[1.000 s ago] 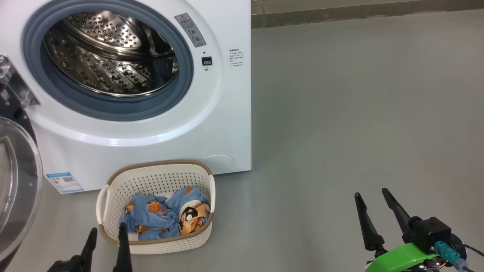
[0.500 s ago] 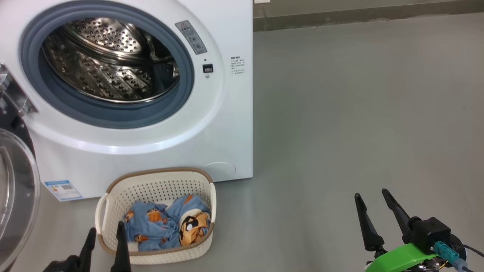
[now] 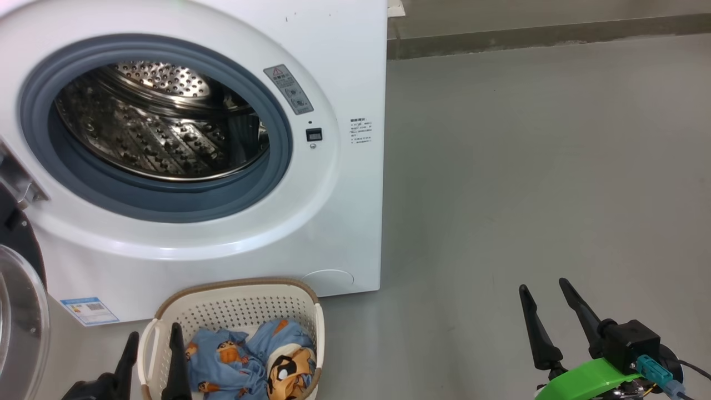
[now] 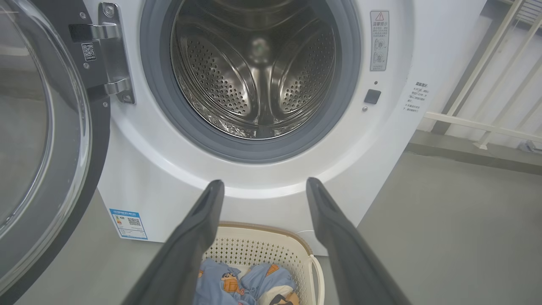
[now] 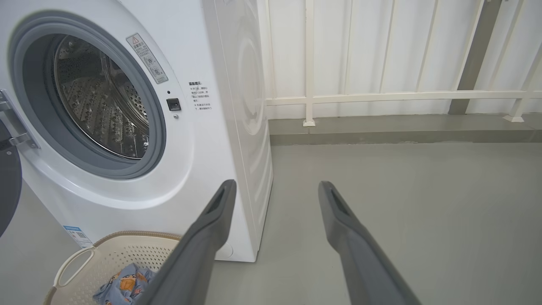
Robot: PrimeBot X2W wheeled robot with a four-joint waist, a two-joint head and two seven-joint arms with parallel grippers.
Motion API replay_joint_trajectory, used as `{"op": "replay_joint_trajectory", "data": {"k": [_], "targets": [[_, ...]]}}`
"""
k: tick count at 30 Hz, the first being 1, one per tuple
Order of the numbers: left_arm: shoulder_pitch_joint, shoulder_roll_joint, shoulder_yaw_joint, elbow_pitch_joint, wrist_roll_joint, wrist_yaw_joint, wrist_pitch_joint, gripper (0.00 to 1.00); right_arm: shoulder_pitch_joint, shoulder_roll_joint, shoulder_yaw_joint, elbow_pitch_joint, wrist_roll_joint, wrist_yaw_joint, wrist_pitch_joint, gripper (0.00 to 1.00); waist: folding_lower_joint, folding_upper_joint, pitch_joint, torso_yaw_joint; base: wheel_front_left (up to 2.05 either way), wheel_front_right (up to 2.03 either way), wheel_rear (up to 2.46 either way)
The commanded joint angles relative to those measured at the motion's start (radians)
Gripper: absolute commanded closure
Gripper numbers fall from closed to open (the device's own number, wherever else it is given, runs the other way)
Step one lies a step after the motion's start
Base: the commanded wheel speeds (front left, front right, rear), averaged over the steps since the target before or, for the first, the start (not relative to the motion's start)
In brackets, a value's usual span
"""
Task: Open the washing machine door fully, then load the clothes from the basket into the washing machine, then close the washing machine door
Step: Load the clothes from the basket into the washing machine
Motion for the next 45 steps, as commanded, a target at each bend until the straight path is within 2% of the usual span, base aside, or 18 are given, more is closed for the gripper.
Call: {"op": "replay_joint_trajectory", "data": {"k": [1, 45], "targets": [[-0.041, 0.010, 0.032, -0.028, 0.010, 0.005, -0.005, 0.00, -0.022, -0.002, 0.025, -0.020, -0.001, 0.002, -0.012, 0.00, 0.0000, -0.0001, 0.000, 0.000, 0.17, -0.17, 0.00], [-0.047, 0.010, 0.018, 0.018, 0.018, -0.006, -0.005, 0.00, -0.027, -0.009, 0.034, -0.020, -0.002, 0.002, -0.012, 0.00, 0.0000, -0.0001, 0.029, -0.008, 0.00, 0.00, 0.00]]}}
